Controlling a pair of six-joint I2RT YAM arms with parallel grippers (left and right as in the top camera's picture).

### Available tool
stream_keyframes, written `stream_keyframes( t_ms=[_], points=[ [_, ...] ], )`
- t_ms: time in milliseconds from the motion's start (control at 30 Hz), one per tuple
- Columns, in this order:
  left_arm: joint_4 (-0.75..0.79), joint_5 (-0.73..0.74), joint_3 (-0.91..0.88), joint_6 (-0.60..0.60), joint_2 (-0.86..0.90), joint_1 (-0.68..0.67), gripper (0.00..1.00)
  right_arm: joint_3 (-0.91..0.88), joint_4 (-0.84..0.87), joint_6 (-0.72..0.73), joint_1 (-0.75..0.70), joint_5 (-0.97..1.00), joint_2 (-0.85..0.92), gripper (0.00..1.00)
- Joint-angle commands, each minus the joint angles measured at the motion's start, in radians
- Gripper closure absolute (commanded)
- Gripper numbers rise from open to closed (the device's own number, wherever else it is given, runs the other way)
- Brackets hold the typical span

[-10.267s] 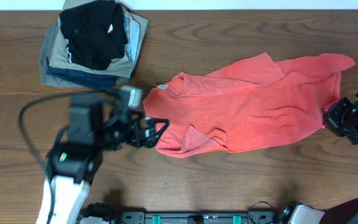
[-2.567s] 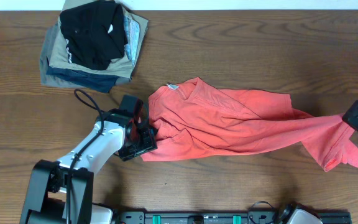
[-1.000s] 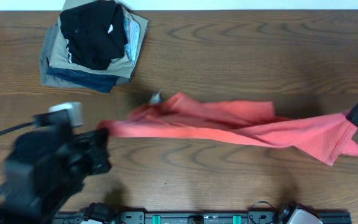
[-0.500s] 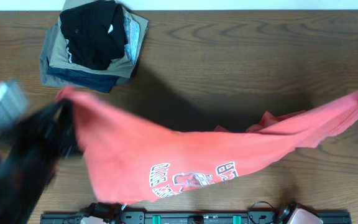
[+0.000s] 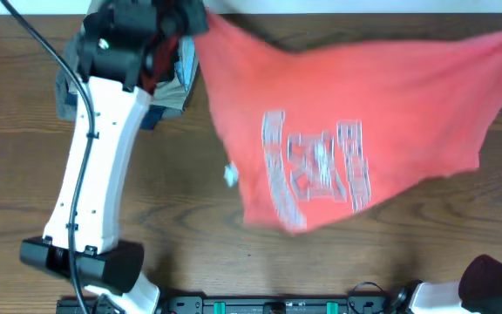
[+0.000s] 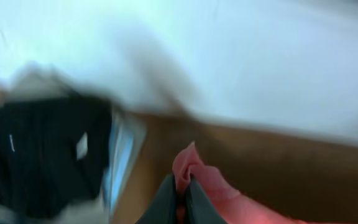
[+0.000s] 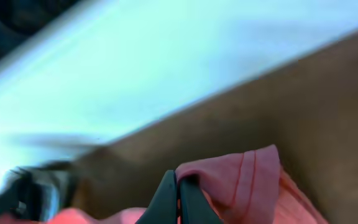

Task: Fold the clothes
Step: 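Lift the shirt with the left gripper and swing it up toward the top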

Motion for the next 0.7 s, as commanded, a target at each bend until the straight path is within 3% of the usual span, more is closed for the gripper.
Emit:
stream_keyframes(
  t_ms=[0, 133, 333, 667],
  points=[
    [-0.01, -0.02, 0.282, 0.09, -0.097, 0.038, 0.94, 0.188, 0.005, 0.079, -0.085, -0.108, -0.037, 0.99],
    [-0.063, -0.003, 0.446, 0.11, -0.106, 0.07, 0.94, 0.324, -0.092, 0.072, -0.179, -0.107, -0.037, 0.99],
    [-0.197, 0.101, 0.405, 0.109, -0.058, 0.074, 0.94, 0.302, -0.236, -0.045, -0.151, -0.079, -0.015, 0.99],
    [-0.491, 0.085, 0.199, 0.066, 0.172, 0.074, 0.94, -0.06, -0.343, -0.121, -0.079, 0.108, 0.009, 0.99]
  ],
)
